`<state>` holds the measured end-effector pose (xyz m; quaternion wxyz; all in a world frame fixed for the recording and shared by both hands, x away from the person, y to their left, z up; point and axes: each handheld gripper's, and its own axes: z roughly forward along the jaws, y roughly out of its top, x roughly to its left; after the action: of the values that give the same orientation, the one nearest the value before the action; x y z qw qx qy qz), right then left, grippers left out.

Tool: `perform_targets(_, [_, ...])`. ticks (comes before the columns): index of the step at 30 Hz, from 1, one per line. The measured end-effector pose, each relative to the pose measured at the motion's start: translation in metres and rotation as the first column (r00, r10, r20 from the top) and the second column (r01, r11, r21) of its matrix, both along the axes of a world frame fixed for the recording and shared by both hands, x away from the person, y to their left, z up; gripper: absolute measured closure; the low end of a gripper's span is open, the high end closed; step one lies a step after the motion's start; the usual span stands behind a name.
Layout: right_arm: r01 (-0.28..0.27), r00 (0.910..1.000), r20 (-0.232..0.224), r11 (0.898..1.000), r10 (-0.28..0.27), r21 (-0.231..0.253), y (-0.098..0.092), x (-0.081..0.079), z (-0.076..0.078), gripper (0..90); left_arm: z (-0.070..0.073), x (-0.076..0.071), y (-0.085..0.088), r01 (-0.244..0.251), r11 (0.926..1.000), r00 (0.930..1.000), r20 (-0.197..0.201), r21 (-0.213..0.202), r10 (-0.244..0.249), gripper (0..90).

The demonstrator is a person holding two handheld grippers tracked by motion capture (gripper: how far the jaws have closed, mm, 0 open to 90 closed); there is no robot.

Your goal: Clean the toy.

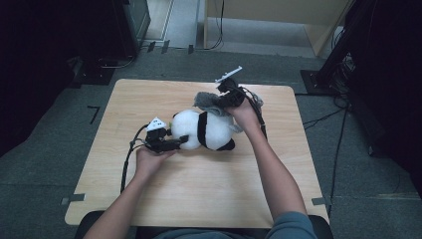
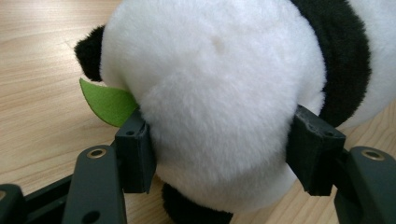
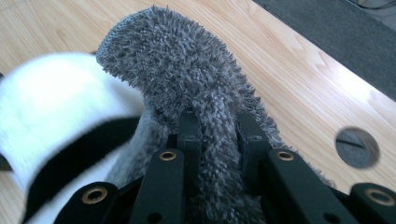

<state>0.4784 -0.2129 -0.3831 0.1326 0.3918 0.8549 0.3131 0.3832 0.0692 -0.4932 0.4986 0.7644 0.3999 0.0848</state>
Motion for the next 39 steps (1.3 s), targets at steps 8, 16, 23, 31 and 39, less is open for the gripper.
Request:
perform_targets(8, [0.041,0.9991,-0.004,0.999,-0.041,-0.007,-0.027,-0.003,0.000,76.0,-0.001,0.001,0.002,-0.006,1.0000,1.0000,-0.005,-0.006,0.006,32.5])
perform_targets(16, [0.051,0.9985,0.017,0.998,-0.051,0.046,-0.028,-0.006,0.011,76.1,0.000,0.000,0.003,-0.002,1.0000,1.0000,-0.004,-0.008,0.002,32.9])
perform_targets(23, [0.009,0.9980,0.062,0.997,-0.014,0.074,-0.001,-0.004,0.032,76.1,0.002,0.000,0.005,-0.004,0.9996,0.9998,-0.017,-0.028,0.003,34.0])
perform_targets(31, [-0.053,0.9975,0.049,0.996,0.050,0.070,0.050,0.004,0.028,75.6,0.003,-0.001,0.005,-0.005,0.9997,0.9997,-0.023,-0.025,0.004,34.7])
perform_targets(39, [-0.105,0.9944,0.016,0.992,0.104,0.068,0.093,0.008,0.013,75.6,0.004,-0.001,0.005,-0.003,0.9999,0.9997,-0.023,-0.017,0.003,34.7])
